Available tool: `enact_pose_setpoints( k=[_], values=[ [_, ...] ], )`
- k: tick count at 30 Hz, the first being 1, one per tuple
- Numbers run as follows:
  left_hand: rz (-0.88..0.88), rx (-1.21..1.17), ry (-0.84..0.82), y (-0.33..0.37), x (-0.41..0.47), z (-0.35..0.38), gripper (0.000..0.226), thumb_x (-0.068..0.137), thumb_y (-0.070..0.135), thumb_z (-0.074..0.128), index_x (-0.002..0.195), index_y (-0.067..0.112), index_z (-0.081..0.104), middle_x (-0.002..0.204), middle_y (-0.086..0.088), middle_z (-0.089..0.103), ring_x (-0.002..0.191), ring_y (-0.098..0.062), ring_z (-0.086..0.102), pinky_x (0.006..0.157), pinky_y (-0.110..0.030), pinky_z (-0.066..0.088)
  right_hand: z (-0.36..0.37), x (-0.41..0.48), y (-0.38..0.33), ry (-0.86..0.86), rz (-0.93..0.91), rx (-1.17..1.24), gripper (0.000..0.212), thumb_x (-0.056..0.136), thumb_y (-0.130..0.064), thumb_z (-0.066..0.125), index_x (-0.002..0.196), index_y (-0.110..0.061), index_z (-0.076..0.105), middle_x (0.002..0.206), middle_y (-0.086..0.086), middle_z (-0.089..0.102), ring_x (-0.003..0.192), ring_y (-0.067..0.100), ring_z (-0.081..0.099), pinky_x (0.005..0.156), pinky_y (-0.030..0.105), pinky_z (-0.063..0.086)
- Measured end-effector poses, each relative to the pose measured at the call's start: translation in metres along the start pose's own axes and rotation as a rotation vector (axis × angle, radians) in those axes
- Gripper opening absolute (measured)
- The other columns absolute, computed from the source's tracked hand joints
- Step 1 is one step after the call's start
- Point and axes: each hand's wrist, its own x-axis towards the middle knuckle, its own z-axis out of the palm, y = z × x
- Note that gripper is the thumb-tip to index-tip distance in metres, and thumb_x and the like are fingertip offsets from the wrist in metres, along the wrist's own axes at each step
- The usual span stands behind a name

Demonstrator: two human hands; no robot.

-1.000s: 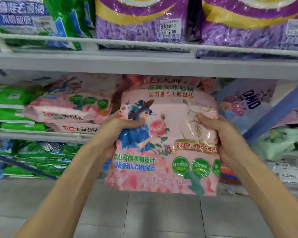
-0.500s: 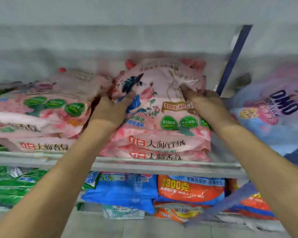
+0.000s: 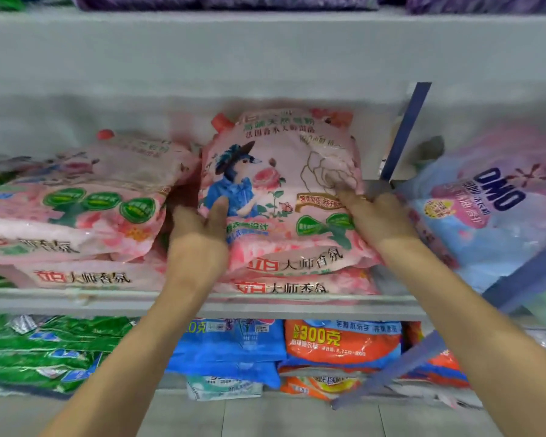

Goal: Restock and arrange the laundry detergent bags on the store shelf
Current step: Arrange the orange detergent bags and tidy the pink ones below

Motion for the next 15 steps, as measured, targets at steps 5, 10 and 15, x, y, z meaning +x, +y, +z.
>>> enact_pose_setpoints(
  k=[5, 10, 15],
  values=[
    [0.018, 0.01, -0.029, -0.009, 0.017, -0.01, 0.047, 0.101, 0.041, 0.059, 0.093, -0.005, 0.057, 0.063, -0.009, 0.054, 0.049, -0.017, 0.051, 0.047, -0.026, 0.033, 0.009, -0.01, 0.015, 0.061, -0.055, -0.072, 0.058, 0.098, -0.059, 0.055, 0.07, -0.008, 0.059, 0.062, 0.007, 0.06, 0.061, 0.024, 0.06, 0.052, 0.028, 0.043],
    [0.072, 0.082, -0.029, -0.003, 0.007, -0.013, 0.046, 0.1, 0.041, 0.058, 0.106, -0.004, 0.058, 0.076, -0.016, 0.063, 0.075, -0.033, 0.062, 0.064, -0.032, 0.036, 0.011, -0.022, 0.011, 0.023, -0.005, 0.028, 0.055, 0.099, -0.058, 0.054, 0.069, -0.012, 0.059, 0.069, 0.008, 0.065, 0.065, 0.024, 0.063, 0.061, 0.031, 0.045],
    [0.137, 0.284, -0.134, 0.018, -0.034, -0.036, 0.033, 0.102, 0.025, 0.057, 0.126, 0.004, 0.049, 0.085, -0.008, 0.058, 0.08, -0.029, 0.052, 0.068, -0.032, 0.032, -0.009, -0.063, 0.016, -0.006, -0.053, -0.013, 0.022, 0.101, -0.036, 0.059, 0.091, -0.016, 0.06, 0.076, 0.0, 0.064, 0.07, 0.018, 0.061, 0.055, 0.026, 0.041]
  ],
)
